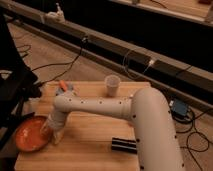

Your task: Drag the ceramic bowl in a circle

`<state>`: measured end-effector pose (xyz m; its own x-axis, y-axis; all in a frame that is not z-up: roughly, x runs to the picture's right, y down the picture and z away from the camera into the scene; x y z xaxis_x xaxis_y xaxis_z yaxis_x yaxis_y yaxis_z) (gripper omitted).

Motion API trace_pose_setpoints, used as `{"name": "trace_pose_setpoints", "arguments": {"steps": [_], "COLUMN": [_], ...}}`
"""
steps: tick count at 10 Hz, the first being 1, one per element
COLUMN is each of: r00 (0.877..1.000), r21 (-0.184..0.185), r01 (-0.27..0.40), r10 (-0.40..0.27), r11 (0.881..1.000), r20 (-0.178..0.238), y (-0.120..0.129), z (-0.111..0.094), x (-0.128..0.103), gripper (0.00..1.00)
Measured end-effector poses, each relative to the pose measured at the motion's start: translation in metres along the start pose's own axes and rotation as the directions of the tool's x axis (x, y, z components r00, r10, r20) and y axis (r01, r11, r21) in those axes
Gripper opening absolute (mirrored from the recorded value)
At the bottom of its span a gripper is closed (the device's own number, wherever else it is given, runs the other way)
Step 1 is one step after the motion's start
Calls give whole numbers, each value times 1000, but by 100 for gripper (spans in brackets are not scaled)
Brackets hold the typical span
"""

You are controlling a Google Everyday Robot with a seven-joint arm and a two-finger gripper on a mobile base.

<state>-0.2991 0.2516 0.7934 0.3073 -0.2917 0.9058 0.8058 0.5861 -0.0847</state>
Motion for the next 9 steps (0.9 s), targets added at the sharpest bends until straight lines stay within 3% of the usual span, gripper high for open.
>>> {"name": "trace_pose_setpoints", "arguments": {"steps": [4, 7, 9], "r00": [1000, 999, 995], "r21": [28, 47, 49], "r01": [-17, -50, -93], "r10": [17, 50, 94], "r11": [999, 998, 994], "r20": [21, 11, -17], "y": [8, 20, 38], "z": [4, -6, -21], "x": [0, -9, -12], "gripper": [4, 0, 0]}}
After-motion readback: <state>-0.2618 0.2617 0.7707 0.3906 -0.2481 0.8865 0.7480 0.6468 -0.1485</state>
